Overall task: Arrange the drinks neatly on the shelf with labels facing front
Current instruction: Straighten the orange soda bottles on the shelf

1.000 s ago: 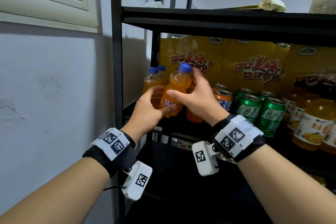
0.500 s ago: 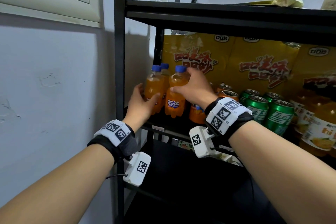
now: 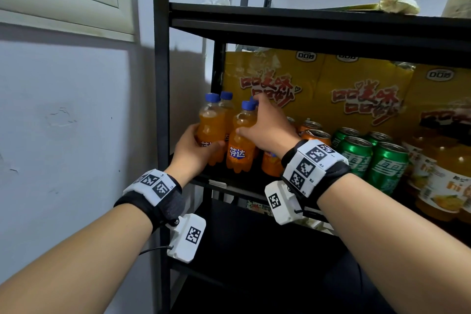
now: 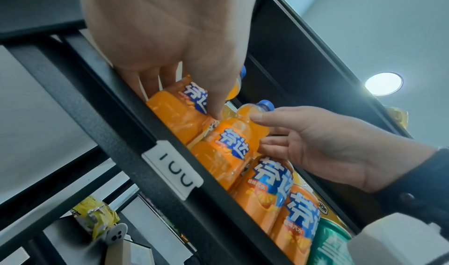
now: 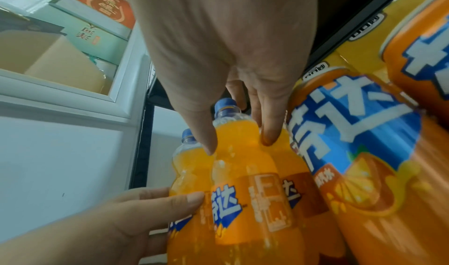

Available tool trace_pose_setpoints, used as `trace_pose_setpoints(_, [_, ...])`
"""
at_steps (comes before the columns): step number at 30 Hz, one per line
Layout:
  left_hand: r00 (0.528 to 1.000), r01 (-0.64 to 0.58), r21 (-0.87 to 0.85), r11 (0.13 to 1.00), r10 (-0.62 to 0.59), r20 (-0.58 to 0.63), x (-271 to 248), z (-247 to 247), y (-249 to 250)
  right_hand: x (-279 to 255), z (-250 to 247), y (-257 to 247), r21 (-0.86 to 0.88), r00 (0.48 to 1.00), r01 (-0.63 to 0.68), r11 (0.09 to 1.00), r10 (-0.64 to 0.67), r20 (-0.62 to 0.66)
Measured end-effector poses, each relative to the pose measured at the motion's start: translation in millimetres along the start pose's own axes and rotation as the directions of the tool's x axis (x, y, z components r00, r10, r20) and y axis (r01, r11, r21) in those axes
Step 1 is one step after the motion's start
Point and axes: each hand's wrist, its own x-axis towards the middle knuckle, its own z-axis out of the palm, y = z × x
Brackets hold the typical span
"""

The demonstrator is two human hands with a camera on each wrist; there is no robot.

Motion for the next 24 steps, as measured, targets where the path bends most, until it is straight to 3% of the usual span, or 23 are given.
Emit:
trace_pose_setpoints(4, [0.997,-0.059,-0.041,0.997,0.056,-0.061,-10.3,-3.2,8.0,-8.0,-11.7,-9.9,0.015,0.988,0.101,0.995,-0.098,-0.119])
trace_pose_setpoints(9, [0.987,-0.114,-0.111,0.987,0.099,-0.13,-19.3,-6.3,29.2,-20.2,-12.7,-26.6,0.277,0.934,0.268,0.923,-0.179,-0.309])
trace_pose_setpoints(11, [0.984,-0.136,-0.13,0.982,0.118,-0.137,-23.5,-6.0,38.3,-22.9,-9.3,-32.4,0.351,0.948,0.246,0.904,-0.149,-0.28])
trace_pose_setpoints(16, [0.983,-0.178,-0.127,0.976,0.171,-0.063,-33.2,-4.3,60.8,-26.7,-0.5,-38.8,0.585,0.998,0.066,0.809,-0.053,-0.039])
trace_pose_setpoints(21, [0.983,-0.165,-0.177,0.97,0.177,0.051,-40.0,-2.1,74.8,-30.4,-5.9,-38.3,0.747,0.999,0.034,0.664,-0.002,-0.044])
trace_pose_setpoints(24, [0.974,-0.098,-0.214,0.972,0.138,0.182,-40.8,-6.0,79.7,-33.6,-8.5,-36.0,0.791,1.0,0.019,0.611,0.007,-0.03])
